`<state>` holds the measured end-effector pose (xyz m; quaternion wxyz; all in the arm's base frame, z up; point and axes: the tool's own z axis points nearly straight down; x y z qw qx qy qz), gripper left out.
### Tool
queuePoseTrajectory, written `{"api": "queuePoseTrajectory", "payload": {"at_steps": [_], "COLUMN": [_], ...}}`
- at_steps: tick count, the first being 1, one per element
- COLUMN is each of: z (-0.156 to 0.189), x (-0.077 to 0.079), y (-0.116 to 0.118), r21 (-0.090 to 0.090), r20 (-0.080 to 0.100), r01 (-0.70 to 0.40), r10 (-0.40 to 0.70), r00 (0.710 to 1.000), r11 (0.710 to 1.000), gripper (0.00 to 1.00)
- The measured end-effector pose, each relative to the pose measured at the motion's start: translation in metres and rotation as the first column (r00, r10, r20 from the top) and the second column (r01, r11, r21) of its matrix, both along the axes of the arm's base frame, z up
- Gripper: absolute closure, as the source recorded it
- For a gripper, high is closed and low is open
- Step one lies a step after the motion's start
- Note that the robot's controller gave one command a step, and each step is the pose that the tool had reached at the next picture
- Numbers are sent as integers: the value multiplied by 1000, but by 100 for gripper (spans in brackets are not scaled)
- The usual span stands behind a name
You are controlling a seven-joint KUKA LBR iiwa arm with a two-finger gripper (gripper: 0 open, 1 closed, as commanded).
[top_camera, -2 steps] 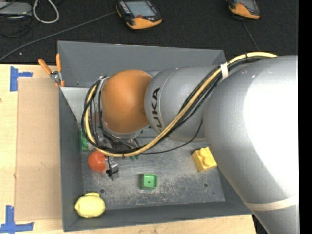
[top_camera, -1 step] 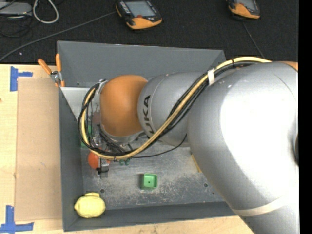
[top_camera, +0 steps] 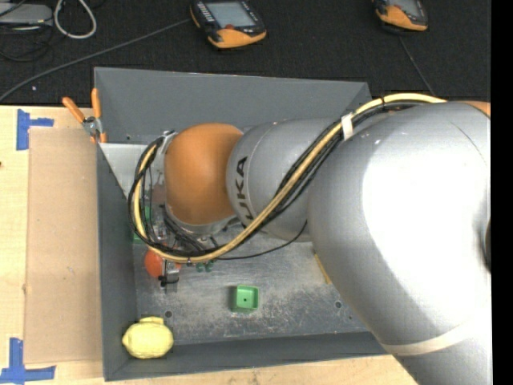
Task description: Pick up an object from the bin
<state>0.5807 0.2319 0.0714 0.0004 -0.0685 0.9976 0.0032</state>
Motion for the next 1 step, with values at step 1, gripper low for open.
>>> {"api": "queuePoseTrajectory", "payload": {"at_steps": [1], "z": [45], "x": [0], "y": [-2], "r21": [-4], "r20": [-9], "r01": [-1], "r10": [1], "r00": [1000], "r11": [1000], "gripper": [100]}}
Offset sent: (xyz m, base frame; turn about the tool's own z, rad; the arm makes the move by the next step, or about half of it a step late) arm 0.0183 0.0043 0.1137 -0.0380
